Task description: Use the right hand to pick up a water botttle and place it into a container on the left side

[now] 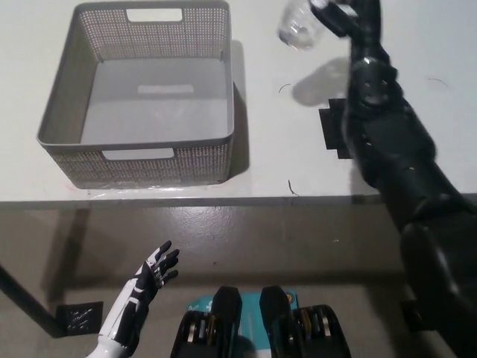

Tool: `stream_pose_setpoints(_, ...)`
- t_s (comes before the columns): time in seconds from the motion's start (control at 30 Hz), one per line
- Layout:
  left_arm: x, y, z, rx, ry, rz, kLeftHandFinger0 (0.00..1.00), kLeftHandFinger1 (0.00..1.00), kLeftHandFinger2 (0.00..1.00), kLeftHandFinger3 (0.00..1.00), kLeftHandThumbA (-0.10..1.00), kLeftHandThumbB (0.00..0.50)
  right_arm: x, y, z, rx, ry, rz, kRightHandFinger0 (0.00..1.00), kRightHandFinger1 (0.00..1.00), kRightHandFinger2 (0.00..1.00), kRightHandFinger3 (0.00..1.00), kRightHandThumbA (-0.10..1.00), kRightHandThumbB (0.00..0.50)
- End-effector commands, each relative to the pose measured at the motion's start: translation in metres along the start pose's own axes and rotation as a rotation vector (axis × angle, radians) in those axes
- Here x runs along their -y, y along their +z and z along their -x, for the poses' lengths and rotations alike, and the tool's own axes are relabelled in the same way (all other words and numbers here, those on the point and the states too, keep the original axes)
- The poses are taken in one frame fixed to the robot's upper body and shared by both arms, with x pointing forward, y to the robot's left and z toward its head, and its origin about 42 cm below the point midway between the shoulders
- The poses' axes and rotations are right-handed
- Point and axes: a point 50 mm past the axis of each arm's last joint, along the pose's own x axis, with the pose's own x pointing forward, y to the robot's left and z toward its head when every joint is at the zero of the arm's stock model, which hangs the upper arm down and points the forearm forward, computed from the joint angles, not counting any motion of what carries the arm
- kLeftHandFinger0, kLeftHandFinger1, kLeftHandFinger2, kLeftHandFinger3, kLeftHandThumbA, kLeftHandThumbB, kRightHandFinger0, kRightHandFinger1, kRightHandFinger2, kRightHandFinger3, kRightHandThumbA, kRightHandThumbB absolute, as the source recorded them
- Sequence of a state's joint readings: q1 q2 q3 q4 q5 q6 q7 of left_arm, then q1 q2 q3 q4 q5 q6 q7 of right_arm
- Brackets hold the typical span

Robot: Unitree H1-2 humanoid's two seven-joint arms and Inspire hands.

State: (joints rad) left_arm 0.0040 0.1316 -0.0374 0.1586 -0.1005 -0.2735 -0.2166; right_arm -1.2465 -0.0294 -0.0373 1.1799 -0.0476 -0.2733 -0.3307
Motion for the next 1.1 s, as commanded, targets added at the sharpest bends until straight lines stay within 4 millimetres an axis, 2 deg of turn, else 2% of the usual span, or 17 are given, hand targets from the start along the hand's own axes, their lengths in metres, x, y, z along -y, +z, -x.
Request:
stream_pose_setpoints(0.0,0.000,0.004,-0.003,0.046,-0.018,-0.015,1.00,1.00,1.00,1.00,1.00,0.263,-0.048,0.087,-0.010,0.278,0.081,-0.006,0.00,0.19,0.60,0.67,-0.10,0.121)
stream_pose_setpoints(0.07,0.000,0.004,-0.002,0.045,-0.018,-0.015,1.00,1.00,1.00,1.00,1.00,0.272,-0.071,0.095,-0.002,0.277,0.111,-0.016,0.00,0.19,0.61,0.66,-0.10,0.133)
stream_pose_setpoints(0.23,-0.002,0.006,-0.003,0.048,-0.023,-0.017,1.00,1.00,1.00,1.00,1.00,0.283,-0.104,0.097,0.011,0.264,0.172,-0.031,0.00,0.21,0.65,0.65,-0.10,0.119)
stream_pose_setpoints(0.3,-0.003,0.007,-0.004,0.052,-0.023,-0.024,1.00,1.00,1.00,1.00,1.00,0.279,-0.117,0.095,0.017,0.254,0.193,-0.028,0.00,0.24,0.66,0.60,-0.10,0.117)
stream_pose_setpoints(0.43,-0.002,0.008,-0.005,0.056,-0.023,-0.025,1.00,1.00,1.00,1.00,1.00,0.282,-0.137,0.085,0.026,0.185,0.197,0.022,0.00,0.29,0.71,0.63,-0.10,0.107)
stream_pose_setpoints(0.57,-0.001,0.009,-0.005,0.052,-0.029,-0.014,1.00,1.00,1.00,1.00,1.00,0.285,-0.142,0.064,0.034,0.161,0.216,0.074,0.00,0.25,0.70,0.61,-0.10,0.114)
stream_pose_setpoints(0.63,-0.002,0.010,-0.006,0.058,-0.032,-0.025,1.00,1.00,1.00,1.00,1.00,0.266,-0.144,0.051,0.039,0.114,0.244,0.087,0.00,0.29,0.73,0.62,-0.10,0.099)
stream_pose_setpoints(0.7,-0.002,0.010,-0.007,0.060,-0.036,-0.020,1.00,1.00,1.00,1.00,1.00,0.258,-0.143,0.042,0.041,0.094,0.255,0.132,0.00,0.31,0.78,0.69,-0.10,0.107)
stream_pose_setpoints(0.77,-0.003,0.011,-0.008,0.062,-0.040,-0.021,1.00,1.00,1.00,1.00,1.00,0.277,-0.141,0.031,0.043,0.034,0.273,0.148,0.00,0.33,0.82,0.74,-0.10,0.116)
stream_pose_setpoints(0.83,-0.003,0.012,-0.008,0.067,-0.042,-0.024,1.00,1.00,1.00,1.00,1.00,0.268,-0.140,0.025,0.044,0.000,0.274,0.163,0.00,0.34,0.79,0.75,-0.10,0.150)
stream_pose_setpoints(0.87,-0.003,0.012,-0.008,0.065,-0.047,-0.024,1.00,1.00,1.00,1.00,1.00,0.266,-0.138,0.022,0.045,0.002,0.278,0.177,0.06,0.39,0.77,0.75,-0.03,0.180)
stream_pose_setpoints(0.9,-0.003,0.013,-0.009,0.063,-0.049,-0.021,1.00,1.00,1.00,1.00,1.00,0.265,-0.137,0.019,0.045,0.000,0.295,0.188,0.15,0.45,0.76,0.74,0.13,0.203)
stream_pose_setpoints(0.93,-0.003,0.012,-0.010,0.066,-0.053,-0.025,1.00,1.00,1.00,1.00,1.00,0.255,-0.135,0.015,0.044,-0.013,0.353,0.176,0.45,0.71,0.97,0.97,0.41,0.249)
stream_pose_setpoints(0.97,-0.002,0.012,-0.010,0.063,-0.054,-0.020,1.00,1.00,1.00,1.00,1.00,0.254,-0.133,0.012,0.044,-0.026,0.407,0.176,0.58,0.85,1.00,1.00,0.58,0.298)
stream_pose_setpoints(1.0,-0.002,0.011,-0.009,0.060,-0.053,-0.017,1.00,1.00,1.00,1.00,1.00,0.260,-0.132,0.010,0.043,-0.044,0.447,0.183,0.67,0.93,1.00,1.00,0.68,0.346)
stream_pose_setpoints(1.03,-0.002,0.010,-0.009,0.059,-0.056,-0.015,1.00,1.00,1.00,1.00,1.00,0.260,-0.131,0.009,0.042,-0.063,0.485,0.217,0.95,1.00,1.00,1.00,0.81,0.406)
stream_pose_setpoints(1.07,-0.002,0.010,-0.009,0.058,-0.058,-0.014,1.00,1.00,1.00,1.00,1.00,0.261,-0.130,0.009,0.041,-0.071,0.503,0.231,1.00,1.00,1.00,1.00,0.85,0.425)
